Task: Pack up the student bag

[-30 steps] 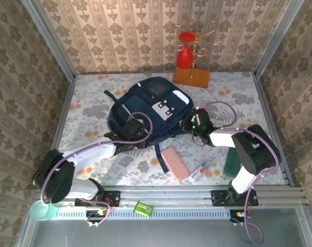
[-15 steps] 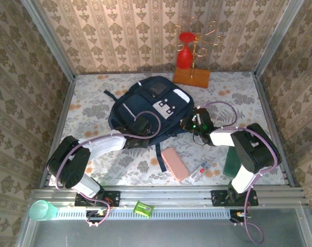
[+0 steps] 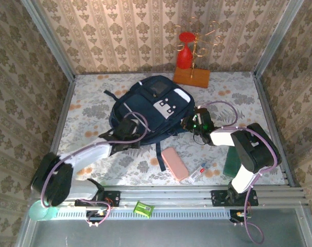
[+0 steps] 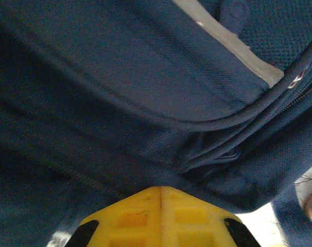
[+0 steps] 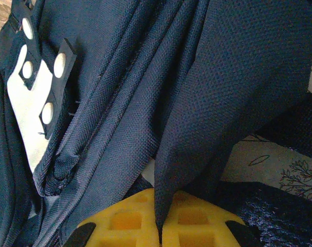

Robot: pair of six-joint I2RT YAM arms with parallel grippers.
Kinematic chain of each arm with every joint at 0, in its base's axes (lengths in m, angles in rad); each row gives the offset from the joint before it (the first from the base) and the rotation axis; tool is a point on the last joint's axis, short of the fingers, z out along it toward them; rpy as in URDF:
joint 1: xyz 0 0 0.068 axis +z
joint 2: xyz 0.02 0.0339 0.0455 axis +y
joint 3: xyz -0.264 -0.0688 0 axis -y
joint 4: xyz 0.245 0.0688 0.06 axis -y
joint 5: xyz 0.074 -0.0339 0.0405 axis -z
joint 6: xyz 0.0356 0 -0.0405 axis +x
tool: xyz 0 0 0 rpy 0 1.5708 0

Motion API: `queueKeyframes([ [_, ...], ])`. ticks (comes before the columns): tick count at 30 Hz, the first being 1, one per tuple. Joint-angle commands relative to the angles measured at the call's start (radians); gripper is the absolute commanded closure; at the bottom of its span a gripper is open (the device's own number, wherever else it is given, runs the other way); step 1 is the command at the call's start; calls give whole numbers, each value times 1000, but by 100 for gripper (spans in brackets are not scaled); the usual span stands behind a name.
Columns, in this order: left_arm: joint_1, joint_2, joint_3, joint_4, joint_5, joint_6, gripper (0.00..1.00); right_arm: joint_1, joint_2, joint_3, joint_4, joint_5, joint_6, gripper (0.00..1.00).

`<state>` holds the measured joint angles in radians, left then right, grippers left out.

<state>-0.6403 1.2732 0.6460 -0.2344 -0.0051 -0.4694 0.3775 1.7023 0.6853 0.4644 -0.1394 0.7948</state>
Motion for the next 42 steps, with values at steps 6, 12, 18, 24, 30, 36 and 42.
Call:
queueKeyframes([
  [6, 60, -112, -28, -13, 130, 18, 100, 11, 24, -13, -52, -25, -19, 100],
  [12, -43, -79, 37, 3, 10, 159, 74, 11, 29, -10, -53, -28, -23, 100],
  [18, -37, 135, 120, -64, 8, 197, 66, 11, 32, -13, -58, -25, -26, 100],
  [24, -9, 157, 43, -149, 53, 110, 76, 9, 42, -15, -51, -22, -25, 100],
  [30, 58, 153, -72, -89, 130, 38, 76, 9, 66, -13, -35, -29, -15, 100],
  [36, 44, 181, -67, -61, 140, -2, 78, 9, 48, -24, -39, -31, -24, 94],
  [42, 46, -50, -128, 61, 130, -74, 64, 21, -107, 5, -204, 41, -165, 61],
])
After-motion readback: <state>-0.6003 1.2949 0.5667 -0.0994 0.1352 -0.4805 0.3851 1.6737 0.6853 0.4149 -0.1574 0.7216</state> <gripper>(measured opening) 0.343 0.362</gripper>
